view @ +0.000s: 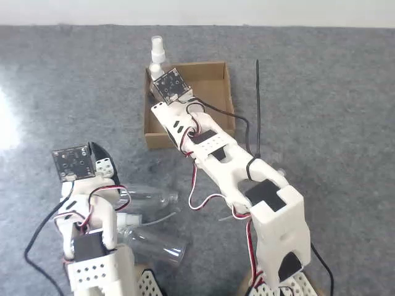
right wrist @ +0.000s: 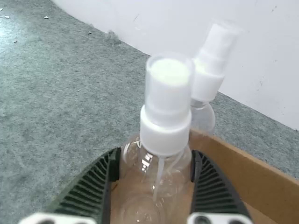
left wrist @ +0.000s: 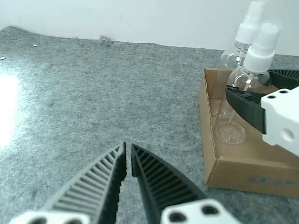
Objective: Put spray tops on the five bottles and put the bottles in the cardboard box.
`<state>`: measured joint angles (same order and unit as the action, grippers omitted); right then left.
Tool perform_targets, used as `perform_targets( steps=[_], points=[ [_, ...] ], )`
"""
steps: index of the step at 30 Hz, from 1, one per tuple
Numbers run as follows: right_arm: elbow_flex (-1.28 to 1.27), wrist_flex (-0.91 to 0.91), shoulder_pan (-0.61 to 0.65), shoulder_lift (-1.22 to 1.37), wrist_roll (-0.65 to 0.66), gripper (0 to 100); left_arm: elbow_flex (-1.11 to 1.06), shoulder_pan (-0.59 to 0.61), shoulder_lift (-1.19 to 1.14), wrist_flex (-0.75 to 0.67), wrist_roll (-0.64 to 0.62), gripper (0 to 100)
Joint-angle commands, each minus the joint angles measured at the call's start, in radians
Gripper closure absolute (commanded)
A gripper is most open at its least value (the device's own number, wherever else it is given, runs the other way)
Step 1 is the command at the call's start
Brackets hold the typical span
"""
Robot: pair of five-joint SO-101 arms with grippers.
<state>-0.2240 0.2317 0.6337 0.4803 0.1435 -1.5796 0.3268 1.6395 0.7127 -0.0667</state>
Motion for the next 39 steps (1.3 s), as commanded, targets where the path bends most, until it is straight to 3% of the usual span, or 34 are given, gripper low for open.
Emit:
perform_targets(
  steps=[1,6,12,36,39],
  points=[
    [0.049,0.027,-0.012,-0.018,0.005,90.2,0.013,-0.005,0.012,-0.028,0.011,99],
    [0.048,0.027,-0.008,-0.018,0.003,90.2,0.013,-0.005,0.012,-0.028,0.011,99],
    [0.048,0.025,0.007,-0.021,-0.138,90.2,0.012,-0.005,0.012,-0.028,0.011,99],
    [0.044,0.021,0.010,-0.016,-0.135,90.2,0.012,0.000,0.012,-0.029,0.012,99],
    [0.043,0.024,0.010,-0.016,-0.135,85.7,0.012,0.000,0.012,-0.029,0.012,99]
  ],
)
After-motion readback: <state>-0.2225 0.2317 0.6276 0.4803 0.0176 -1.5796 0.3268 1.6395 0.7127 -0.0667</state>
